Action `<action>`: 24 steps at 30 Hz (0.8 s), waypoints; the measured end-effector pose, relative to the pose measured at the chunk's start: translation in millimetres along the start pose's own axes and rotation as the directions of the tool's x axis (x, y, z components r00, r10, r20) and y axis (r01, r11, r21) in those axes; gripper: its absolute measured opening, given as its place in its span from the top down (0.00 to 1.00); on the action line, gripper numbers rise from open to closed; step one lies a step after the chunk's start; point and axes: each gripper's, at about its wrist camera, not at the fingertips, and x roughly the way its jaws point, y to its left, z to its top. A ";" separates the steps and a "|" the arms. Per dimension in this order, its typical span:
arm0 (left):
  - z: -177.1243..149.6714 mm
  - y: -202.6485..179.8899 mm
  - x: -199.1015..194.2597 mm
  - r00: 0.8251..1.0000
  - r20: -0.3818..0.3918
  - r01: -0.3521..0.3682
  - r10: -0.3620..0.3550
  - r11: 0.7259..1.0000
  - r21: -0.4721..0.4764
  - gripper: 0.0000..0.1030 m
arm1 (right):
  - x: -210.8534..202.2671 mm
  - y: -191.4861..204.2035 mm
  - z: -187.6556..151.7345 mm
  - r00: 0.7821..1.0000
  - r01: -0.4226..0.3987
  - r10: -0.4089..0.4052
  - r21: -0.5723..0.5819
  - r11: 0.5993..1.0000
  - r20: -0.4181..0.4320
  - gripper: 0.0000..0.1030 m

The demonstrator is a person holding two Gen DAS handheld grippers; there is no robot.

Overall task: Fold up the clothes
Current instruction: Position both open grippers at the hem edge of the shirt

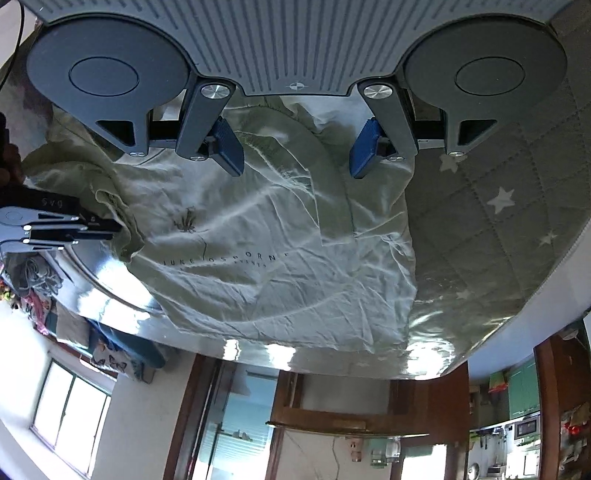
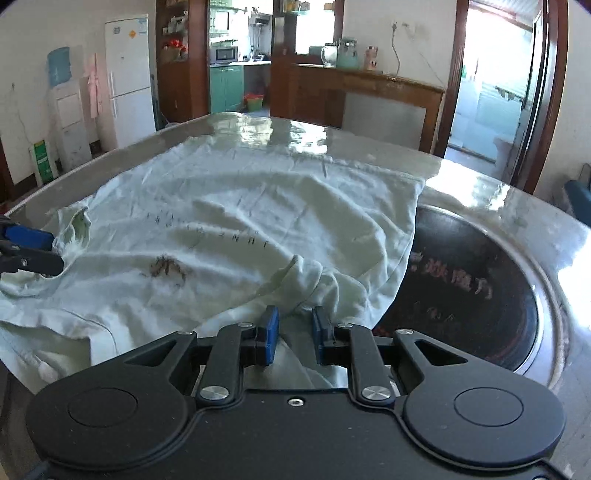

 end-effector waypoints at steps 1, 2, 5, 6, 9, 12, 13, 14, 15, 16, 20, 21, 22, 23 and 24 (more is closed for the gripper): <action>0.7 -1.3 -0.2 1.000 -0.005 -0.005 0.005 1.000 0.004 0.37 | -1.1 0.6 0.7 1.000 0.001 -0.001 -0.004 1.000 -0.001 0.79; 1.6 -1.8 0.5 1.000 -0.008 -0.007 0.007 1.000 0.004 0.37 | -2.6 1.8 1.5 1.000 0.001 -0.001 -0.013 1.000 -0.001 0.79; 3.4 -3.3 -2.1 1.000 -0.019 -0.014 0.014 1.000 -0.001 0.37 | -9.5 5.7 2.3 1.000 -0.005 0.005 -0.035 0.999 0.005 0.76; 3.5 -4.3 -4.2 1.000 -0.022 -0.018 0.018 1.000 -0.001 0.37 | -12.5 6.9 2.3 1.000 -0.007 0.007 -0.039 0.999 0.007 0.75; 3.3 -7.3 -12.6 0.999 -0.024 -0.032 0.032 0.999 0.010 0.37 | -21.2 10.1 1.3 1.000 -0.012 0.013 -0.050 0.999 0.014 0.69; 1.7 -9.4 -23.4 0.998 -0.018 -0.053 0.053 0.998 0.028 0.34 | -31.9 14.1 -1.4 1.000 -0.017 0.019 -0.069 0.997 0.018 0.63; 0.7 -9.6 -27.4 0.998 -0.015 -0.062 0.062 0.998 0.033 0.33 | -34.9 15.6 -2.4 1.000 -0.017 0.019 -0.077 0.997 0.020 0.62; 0.1 -9.4 -30.0 0.998 -0.013 -0.067 0.067 0.997 0.036 0.33 | -38.1 17.1 -3.5 1.000 -0.017 0.019 -0.085 0.996 0.021 0.61; -1.9 -8.9 -36.6 0.997 -0.006 -0.078 0.078 0.996 0.042 0.33 | -41.4 18.5 -4.7 1.000 -0.016 0.018 -0.091 0.996 0.024 0.60; -3.2 -8.2 -41.1 0.997 -0.003 -0.082 0.082 0.996 0.043 0.32 | -44.8 19.9 -5.9 0.999 -0.015 0.018 -0.096 0.995 0.027 0.59; -10.9 -6.6 -63.1 0.995 0.012 -0.100 0.100 0.993 0.057 0.31 | -62.6 25.9 -9.1 0.999 -0.018 0.024 -0.112 0.994 0.047 0.57; -13.5 -6.4 -69.6 0.994 0.016 -0.105 0.104 0.992 0.063 0.31 | -67.5 27.7 -9.9 0.998 -0.021 0.027 -0.115 0.993 0.053 0.56; -16.6 -6.9 -75.9 0.994 0.022 -0.109 0.107 0.991 0.074 0.31 | -72.5 29.5 -10.8 0.998 -0.024 0.031 -0.118 0.993 0.059 0.55; -19.8 -7.4 -82.2 0.994 0.027 -0.112 0.110 0.990 0.085 0.30 | -77.7 31.9 -12.1 0.997 -0.025 0.033 -0.125 0.992 0.064 0.54; -23.0 -8.1 -87.7 0.993 0.031 -0.115 0.112 0.989 0.095 0.30 | -83.0 34.5 -13.5 0.997 -0.026 0.036 -0.132 0.991 0.069 0.54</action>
